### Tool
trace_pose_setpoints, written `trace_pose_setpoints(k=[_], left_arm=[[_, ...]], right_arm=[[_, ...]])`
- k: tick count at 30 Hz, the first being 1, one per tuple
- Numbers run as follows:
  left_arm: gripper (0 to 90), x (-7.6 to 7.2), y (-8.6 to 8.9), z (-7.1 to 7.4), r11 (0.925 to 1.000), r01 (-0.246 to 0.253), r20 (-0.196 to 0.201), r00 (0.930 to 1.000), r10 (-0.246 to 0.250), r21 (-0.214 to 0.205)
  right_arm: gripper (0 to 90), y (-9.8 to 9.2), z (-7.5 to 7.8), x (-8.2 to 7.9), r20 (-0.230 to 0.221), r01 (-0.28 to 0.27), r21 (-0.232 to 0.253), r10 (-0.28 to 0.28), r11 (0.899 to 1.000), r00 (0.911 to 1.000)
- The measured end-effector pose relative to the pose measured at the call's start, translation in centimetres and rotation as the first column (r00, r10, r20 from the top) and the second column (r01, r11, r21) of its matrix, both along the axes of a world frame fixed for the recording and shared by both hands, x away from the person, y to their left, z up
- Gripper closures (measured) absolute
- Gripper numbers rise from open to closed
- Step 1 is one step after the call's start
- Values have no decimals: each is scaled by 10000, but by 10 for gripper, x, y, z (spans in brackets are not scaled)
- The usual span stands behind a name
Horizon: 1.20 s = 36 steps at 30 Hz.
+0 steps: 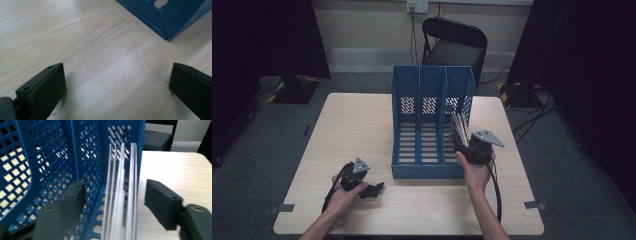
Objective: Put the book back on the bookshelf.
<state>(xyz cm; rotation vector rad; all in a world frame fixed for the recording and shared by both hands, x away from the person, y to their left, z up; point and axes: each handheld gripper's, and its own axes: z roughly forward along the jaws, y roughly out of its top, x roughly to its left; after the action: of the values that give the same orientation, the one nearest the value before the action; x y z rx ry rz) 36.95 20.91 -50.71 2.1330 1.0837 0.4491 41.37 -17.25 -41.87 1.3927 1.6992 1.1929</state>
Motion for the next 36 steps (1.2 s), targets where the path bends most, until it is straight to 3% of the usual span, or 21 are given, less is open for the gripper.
trace_pose_setpoints(k=[3,10,15,18,20,26,28,29,36], left_arm=[[3,0,0,0,10000,4,1,10000,-4,2],[3,0,0,0,10000,15,10,10000,-15,21],[3,0,0,0,10000,5,1,10000,-5,5],[3,0,0,0,10000,3,-5,10000,-3,-5],[3,0,0,0,10000,-1,-2,10000,1,-7],[3,0,0,0,10000,0,0,10000,0,-4],[3,0,0,0,10000,0,-1,10000,0,-2],[3,0,0,0,10000,-1,-1,10000,1,-1],[3,0,0,0,10000,2,-2,10000,-2,0]], right_arm=[[222,-4,3,0,-44,-490,91,490,9988,9988],[190,-7,8,-5,128,-1060,278,1057,9940,9943],[143,-13,12,-9,-3,-1461,633,1464,9872,9892],[137,-15,14,-12,-209,-1624,507,1636,9854,9863],[137,-19,15,-16,-289,-1936,842,1966,9775,9801],[137,-27,20,-26,-474,-1942,785,1982,9778,9790],[137,-28,21,-30,-644,-1955,609,1993,9788,9778],[137,-30,21,-37,-536,-1868,271,1880,9820,9807],[138,-39,16,-51,-731,-2029,178,2037,9790,9763]])
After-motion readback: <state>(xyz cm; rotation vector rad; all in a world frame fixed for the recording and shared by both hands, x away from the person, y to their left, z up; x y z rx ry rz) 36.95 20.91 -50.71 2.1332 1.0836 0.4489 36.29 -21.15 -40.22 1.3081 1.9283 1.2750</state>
